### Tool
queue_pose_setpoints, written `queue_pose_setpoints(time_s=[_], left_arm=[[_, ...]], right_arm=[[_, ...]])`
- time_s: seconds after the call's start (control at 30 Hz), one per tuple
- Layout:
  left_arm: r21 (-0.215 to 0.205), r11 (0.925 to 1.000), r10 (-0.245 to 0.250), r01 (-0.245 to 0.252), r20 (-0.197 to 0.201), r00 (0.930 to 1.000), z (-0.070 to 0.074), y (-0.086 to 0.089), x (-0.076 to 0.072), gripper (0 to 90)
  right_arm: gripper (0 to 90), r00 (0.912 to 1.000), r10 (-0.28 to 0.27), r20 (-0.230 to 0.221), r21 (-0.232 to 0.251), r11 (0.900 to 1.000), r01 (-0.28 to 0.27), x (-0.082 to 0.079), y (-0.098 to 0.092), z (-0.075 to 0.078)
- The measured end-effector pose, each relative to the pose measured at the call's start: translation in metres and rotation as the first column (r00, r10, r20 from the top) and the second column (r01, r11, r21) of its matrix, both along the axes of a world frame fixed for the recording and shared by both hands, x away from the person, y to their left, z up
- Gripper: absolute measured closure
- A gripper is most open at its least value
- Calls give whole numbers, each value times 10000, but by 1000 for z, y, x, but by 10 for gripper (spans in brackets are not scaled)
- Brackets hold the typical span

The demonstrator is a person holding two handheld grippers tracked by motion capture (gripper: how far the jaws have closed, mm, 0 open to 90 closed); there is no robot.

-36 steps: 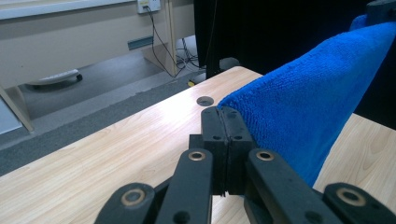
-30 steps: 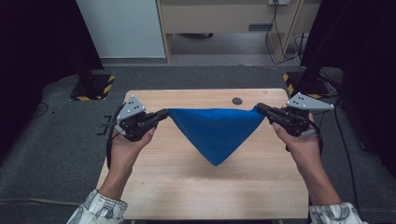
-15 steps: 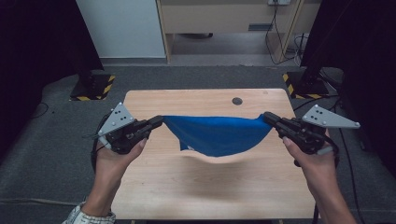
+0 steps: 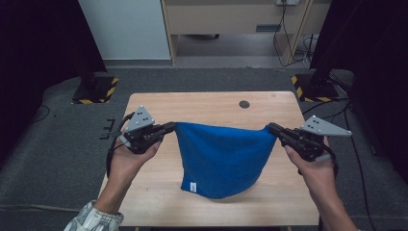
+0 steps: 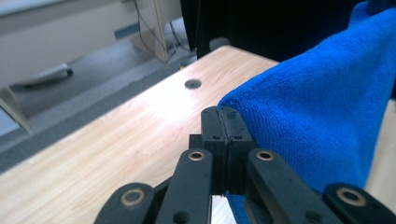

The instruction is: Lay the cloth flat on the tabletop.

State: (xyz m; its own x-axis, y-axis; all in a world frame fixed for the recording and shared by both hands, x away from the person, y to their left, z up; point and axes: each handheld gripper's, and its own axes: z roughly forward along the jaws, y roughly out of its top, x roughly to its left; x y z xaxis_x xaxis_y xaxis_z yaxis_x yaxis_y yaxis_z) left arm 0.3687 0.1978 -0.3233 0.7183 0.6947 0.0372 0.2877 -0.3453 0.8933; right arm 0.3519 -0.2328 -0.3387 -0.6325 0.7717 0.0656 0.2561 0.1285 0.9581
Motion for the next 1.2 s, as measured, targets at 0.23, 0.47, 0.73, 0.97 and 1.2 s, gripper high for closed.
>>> queue_pose_setpoints(time_s=[0.23, 0.47, 0.73, 0.97, 1.2], left_arm=[[3, 9985, 554, -557, -1017, 9933, -48, -6, 47, 897], [-56, 9966, 807, -823, -1426, 9865, -74, -4, 71, 897], [-127, 9952, 945, -974, -1464, 9847, -84, -12, 86, 897], [109, 9915, 1294, -1294, -1671, 9774, -96, -18, 105, 897], [360, 9877, 1559, -1521, -1637, 9741, -103, -28, 125, 897]], right_arm=[[881, 9949, -487, -884, 79, 9987, 496, 50, 4, -47], [881, 9915, -701, -1100, 20, 9975, 707, 77, 8, -72], [880, 9864, -1023, -1289, 13, 9946, 1034, 95, 7, -88], [880, 9804, -1386, -1400, 36, 9901, 1404, 108, 4, -98], [880, 9735, -1672, -1563, -212, 9859, 1660, 124, 1, -106]])
